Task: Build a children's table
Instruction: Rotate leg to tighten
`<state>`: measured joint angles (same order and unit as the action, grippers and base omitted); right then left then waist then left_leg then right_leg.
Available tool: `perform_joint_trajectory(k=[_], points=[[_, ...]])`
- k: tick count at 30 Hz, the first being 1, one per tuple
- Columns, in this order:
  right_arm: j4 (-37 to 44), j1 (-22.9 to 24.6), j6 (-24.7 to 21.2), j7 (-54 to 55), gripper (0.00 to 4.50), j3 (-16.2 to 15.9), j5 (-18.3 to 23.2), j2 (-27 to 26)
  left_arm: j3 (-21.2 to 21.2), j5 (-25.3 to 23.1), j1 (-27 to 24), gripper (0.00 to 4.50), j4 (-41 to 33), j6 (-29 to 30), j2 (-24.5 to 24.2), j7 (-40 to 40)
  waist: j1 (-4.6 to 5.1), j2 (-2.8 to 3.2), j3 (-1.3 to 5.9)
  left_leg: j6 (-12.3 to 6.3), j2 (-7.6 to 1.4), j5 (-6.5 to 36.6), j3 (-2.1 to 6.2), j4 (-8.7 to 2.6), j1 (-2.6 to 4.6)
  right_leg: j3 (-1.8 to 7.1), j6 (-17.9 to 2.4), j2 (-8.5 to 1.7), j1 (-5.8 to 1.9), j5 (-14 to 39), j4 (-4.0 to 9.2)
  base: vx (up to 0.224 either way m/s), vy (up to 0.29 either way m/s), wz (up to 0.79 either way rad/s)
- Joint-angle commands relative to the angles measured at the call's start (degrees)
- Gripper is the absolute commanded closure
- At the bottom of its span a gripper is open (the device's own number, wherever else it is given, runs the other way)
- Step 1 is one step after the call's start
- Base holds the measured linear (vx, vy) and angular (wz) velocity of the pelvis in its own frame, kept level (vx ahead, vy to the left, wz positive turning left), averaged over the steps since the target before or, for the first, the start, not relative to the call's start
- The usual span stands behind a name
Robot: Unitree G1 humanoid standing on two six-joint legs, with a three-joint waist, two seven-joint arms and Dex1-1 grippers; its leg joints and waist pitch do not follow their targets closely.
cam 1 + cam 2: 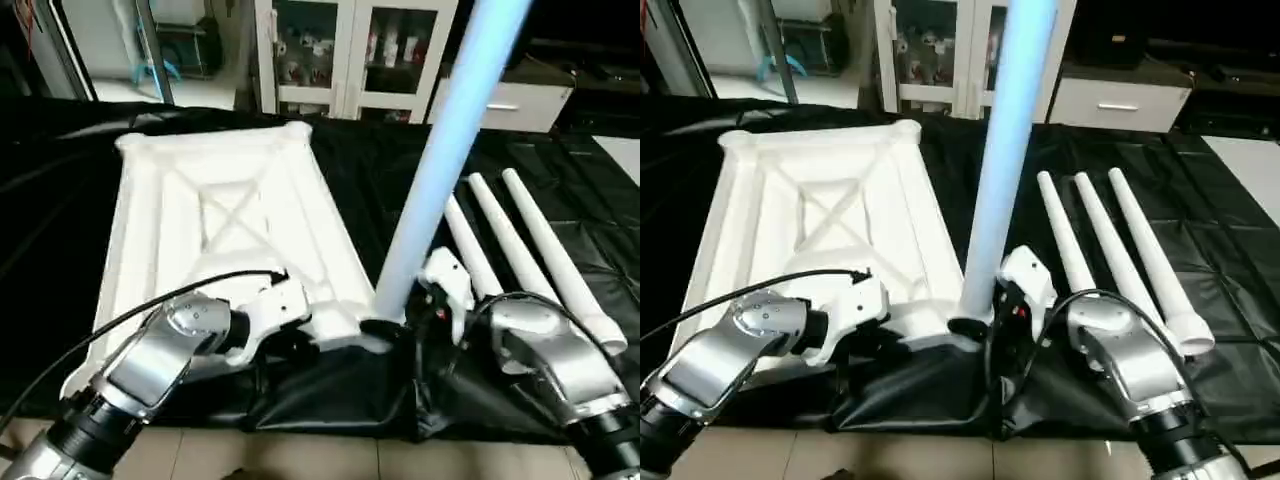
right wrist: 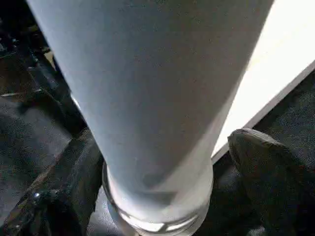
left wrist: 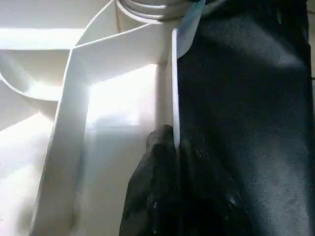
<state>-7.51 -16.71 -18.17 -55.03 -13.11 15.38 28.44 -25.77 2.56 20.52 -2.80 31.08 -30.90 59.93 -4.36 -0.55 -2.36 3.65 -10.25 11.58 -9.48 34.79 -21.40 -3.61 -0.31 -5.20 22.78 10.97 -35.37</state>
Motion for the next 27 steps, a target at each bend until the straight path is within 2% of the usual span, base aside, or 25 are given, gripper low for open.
perform_joint_trajectory(k=[1,3,7,13,16,17,20,21,27], points=[[-0.3,-1.6,0.4,-0.2,0.40,0.7,0.0,1.0,-2.0,0.3,-0.3,4.50,-1.2,0.0,-0.2,2.9,0.33,0.32,2.84,-0.41,-2.77,14.0,0.61,-5.15,0.83,2.62,-11.7,-2.97,-2.48,11.5,4.30,0.000,0.000,0.00],[-0.5,-1.8,0.9,-0.5,0.40,0.0,-0.4,1.1,-2.0,0.3,-0.2,4.50,-1.2,0.1,-0.2,2.8,0.21,0.29,3.02,-0.57,-2.79,12.1,0.56,-5.02,0.84,2.61,-12.1,-2.91,-2.49,9.2,4.01,0.000,0.000,0.00],[-0.6,-1.6,1.8,-2.4,0.40,-1.2,-1.9,1.4,-2.1,0.5,-0.1,4.50,-1.3,0.1,-0.4,2.5,0.17,0.16,3.02,-1.08,-2.76,11.5,0.44,-4.93,0.81,2.58,-12.5,-2.87,-2.53,8.3,3.88,0.000,0.000,0.00],[-1.5,-1.4,2.7,-3.0,0.91,-1.7,-2.6,1.2,-2.0,0.4,-0.2,4.50,-1.3,0.2,-0.5,2.3,0.01,0.15,3.00,-1.24,-2.78,11.3,0.40,-4.93,0.85,2.62,-12.4,-2.93,-2.49,8.8,3.97,0.000,0.000,0.00],[-1.9,-1.5,2.8,-2.8,0.99,-1.8,-2.6,1.1,-2.0,0.4,-0.2,4.50,-1.3,0.2,-0.6,2.3,0.04,0.21,2.98,-1.19,-2.77,11.5,0.41,-4.95,0.82,2.61,-12.4,-2.89,-2.49,8.9,3.99,0.000,0.000,0.00],[-1.9,-1.5,2.8,-2.8,1.25,-1.7,-2.6,1.0,-1.9,0.3,-0.2,4.50,-1.2,0.1,-0.6,2.3,0.07,0.18,2.96,-1.13,-2.76,11.7,0.41,-4.97,0.82,2.61,-12.3,-2.87,-2.49,9.1,4.01,0.000,0.000,0.00],[-2.1,-1.4,2.5,-2.8,1.40,-1.3,-2.6,0.6,-1.9,0.2,-0.1,4.50,-1.0,-0.1,-0.5,2.1,0.09,0.24,2.93,-0.99,-2.78,12.4,0.45,-5.02,0.81,2.61,-12.2,-2.90,-2.49,9.9,4.09,0.000,0.000,0.00],[-2.2,-1.3,2.5,-2.8,1.65,-1.1,-2.6,0.5,-1.9,0.2,-0.1,4.50,-1.0,-0.1,-0.5,2.1,0.10,0.22,2.93,-0.92,-2.77,12.5,0.46,-5.04,0.81,2.61,-12.0,-2.91,-2.51,10.3,4.11,0.000,0.000,0.00],[-2.4,-0.5,2.2,-2.3,1.82,-0.9,-2.4,0.1,-1.9,0.2,0.0,4.50,-0.7,-0.2,-0.3,1.9,0.22,0.29,2.89,-0.49,-2.80,13.6,0.50,-5.13,0.98,2.64,-11.8,-2.88,-2.41,11.4,4.27,0.000,0.000,0.00]])
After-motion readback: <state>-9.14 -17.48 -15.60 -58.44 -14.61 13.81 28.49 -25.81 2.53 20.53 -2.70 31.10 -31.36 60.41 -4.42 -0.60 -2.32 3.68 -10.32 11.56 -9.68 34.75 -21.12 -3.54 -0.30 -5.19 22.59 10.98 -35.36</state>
